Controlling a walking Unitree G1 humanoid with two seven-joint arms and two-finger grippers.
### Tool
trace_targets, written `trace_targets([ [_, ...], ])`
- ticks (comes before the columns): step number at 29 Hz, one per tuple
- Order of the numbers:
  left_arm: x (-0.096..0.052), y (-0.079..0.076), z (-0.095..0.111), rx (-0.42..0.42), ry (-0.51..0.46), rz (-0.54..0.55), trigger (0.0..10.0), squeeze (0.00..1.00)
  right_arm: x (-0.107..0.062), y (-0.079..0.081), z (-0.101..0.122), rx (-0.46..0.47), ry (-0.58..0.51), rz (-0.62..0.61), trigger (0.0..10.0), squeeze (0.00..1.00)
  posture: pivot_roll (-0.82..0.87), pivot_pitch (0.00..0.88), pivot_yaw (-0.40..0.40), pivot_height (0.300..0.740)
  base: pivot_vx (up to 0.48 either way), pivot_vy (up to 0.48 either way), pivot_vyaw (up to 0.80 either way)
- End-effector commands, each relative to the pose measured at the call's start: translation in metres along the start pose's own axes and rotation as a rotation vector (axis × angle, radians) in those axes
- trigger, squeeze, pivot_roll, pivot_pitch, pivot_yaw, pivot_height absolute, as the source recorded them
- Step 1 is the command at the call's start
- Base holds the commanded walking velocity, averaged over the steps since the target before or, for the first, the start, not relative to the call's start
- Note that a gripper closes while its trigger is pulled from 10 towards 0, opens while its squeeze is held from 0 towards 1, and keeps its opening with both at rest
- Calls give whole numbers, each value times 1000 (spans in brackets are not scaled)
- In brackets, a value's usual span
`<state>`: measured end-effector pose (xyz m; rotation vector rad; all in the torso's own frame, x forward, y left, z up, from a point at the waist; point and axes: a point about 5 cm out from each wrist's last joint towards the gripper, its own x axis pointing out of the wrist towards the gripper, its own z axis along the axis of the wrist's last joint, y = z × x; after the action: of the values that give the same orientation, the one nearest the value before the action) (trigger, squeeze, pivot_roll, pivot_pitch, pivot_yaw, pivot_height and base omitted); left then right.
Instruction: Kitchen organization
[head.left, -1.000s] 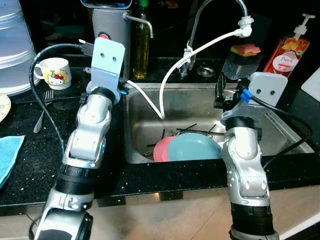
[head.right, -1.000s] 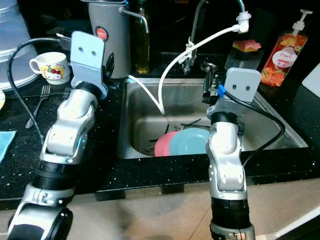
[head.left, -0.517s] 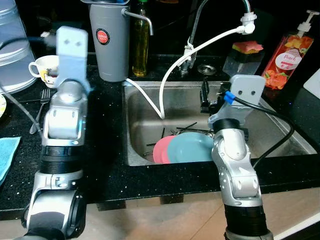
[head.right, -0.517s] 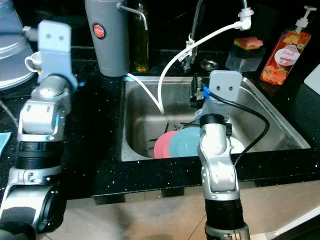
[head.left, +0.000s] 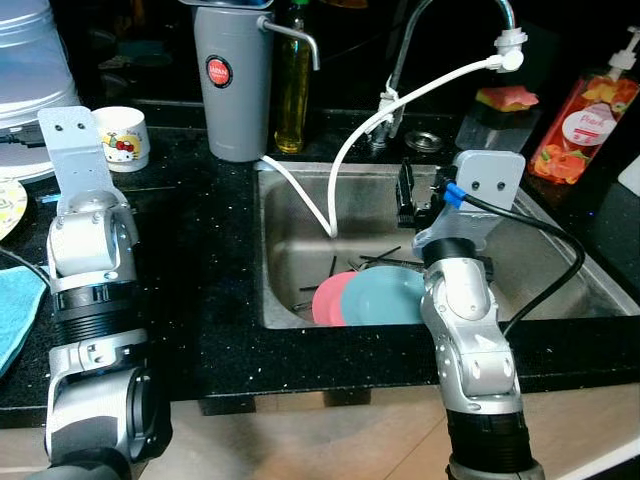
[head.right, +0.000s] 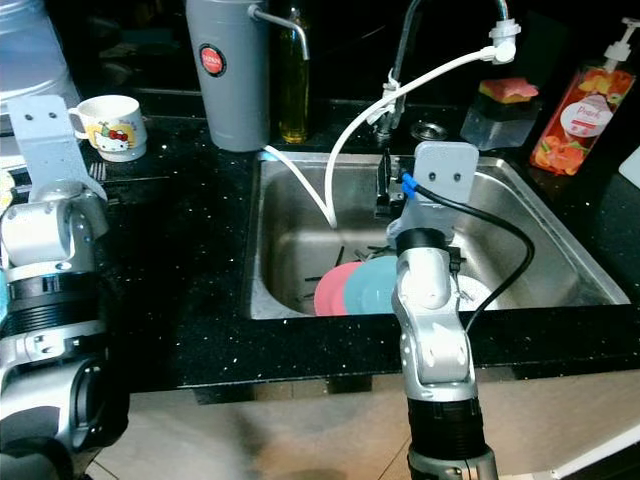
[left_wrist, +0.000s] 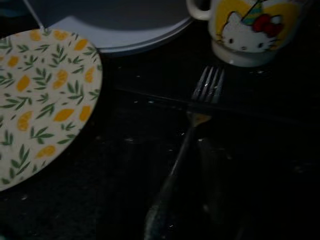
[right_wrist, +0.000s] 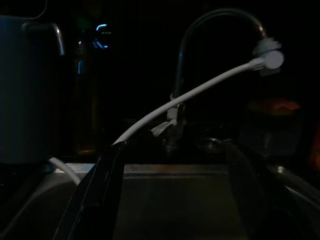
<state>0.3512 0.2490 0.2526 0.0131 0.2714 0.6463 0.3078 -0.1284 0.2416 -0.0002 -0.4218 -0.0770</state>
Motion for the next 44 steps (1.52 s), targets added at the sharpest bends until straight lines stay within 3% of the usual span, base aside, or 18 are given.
trace_targets([
  [1, 0, 3, 3, 7, 7, 8, 10000, 1000, -1, -4, -1, 6, 11, -12, 10000, 0, 246, 37, -39, 740, 0, 0, 0],
  [5, 0, 6, 4, 18, 14, 18, 10000, 1000, 3, 3, -4, 70, 44, 72, 10000, 0, 262, 57, -30, 740, 0, 0, 0],
  [8, 2, 8, 5, 12, 38, 22, 10000, 1000, 6, 29, 2, 118, 36, 275, 10000, 0, 274, 77, -26, 740, 0, 0, 0],
  [9, 3, 8, 6, 12, 42, 20, 10000, 27, 7, 34, 5, 119, 24, 301, 10000, 0, 272, 78, -31, 740, 0, 0, 0],
  [10, 4, 8, 6, 11, 45, 18, 10000, 0, 8, 36, 8, 117, 13, 307, 10000, 0, 271, 79, -32, 740, 0, 0, 0],
  [15, 7, 6, 5, -11, 78, -2, 10000, 0, 11, 35, 11, 122, 0, 297, 10000, 0, 275, 74, -28, 740, 0, 0, 0],
  [20, 15, -8, 5, -59, 110, -106, 10000, 0, 12, 29, 18, 137, -31, 271, 10000, 0, 262, 68, -22, 740, 0, 0, 0],
  [25, 15, -23, -9, -107, 194, -170, 10000, 0, 8, 30, 20, 144, -35, 280, 10000, 0, 257, 61, -30, 740, 0, 0, 0],
  [30, 13, -25, -22, -126, 266, -167, 10000, 0, 8, 30, 20, 142, -32, 286, 10000, 0, 256, 59, -30, 740, 0, 0, 0],
  [31, 13, -25, -27, -130, 284, -165, 9059, 0, 8, 30, 20, 141, -32, 287, 10000, 0, 254, 52, -30, 740, 0, 0, 0],
  [32, 13, -24, -32, -124, 297, -158, 3882, 0, 9, 30, 20, 142, -32, 286, 10000, 0, 253, 48, -33, 740, 0, 0, 0],
  [33, 13, -24, -37, -115, 309, -148, 627, 0, 9, 30, 20, 142, -32, 285, 10000, 0, 252, 45, -33, 740, 0, 0, 0],
  [34, 12, -23, -43, -103, 321, -139, 0, 0, 9, 29, 20, 142, -33, 284, 10000, 0, 253, 43, -33, 740, 0, 0, 0],
  [38, 11, -23, -56, -61, 339, -124, 0, 0, 9, 28, 19, 142, -30, 280, 10000, 0, 252, 35, -34, 740, 0, 0, 0],
  [44, 5, -32, -62, -66, 361, -163, 0, 0, 9, 26, 18, 147, -24, 272, 10000, 0, 247, 25, -41, 740, 0, 0, 0],
])
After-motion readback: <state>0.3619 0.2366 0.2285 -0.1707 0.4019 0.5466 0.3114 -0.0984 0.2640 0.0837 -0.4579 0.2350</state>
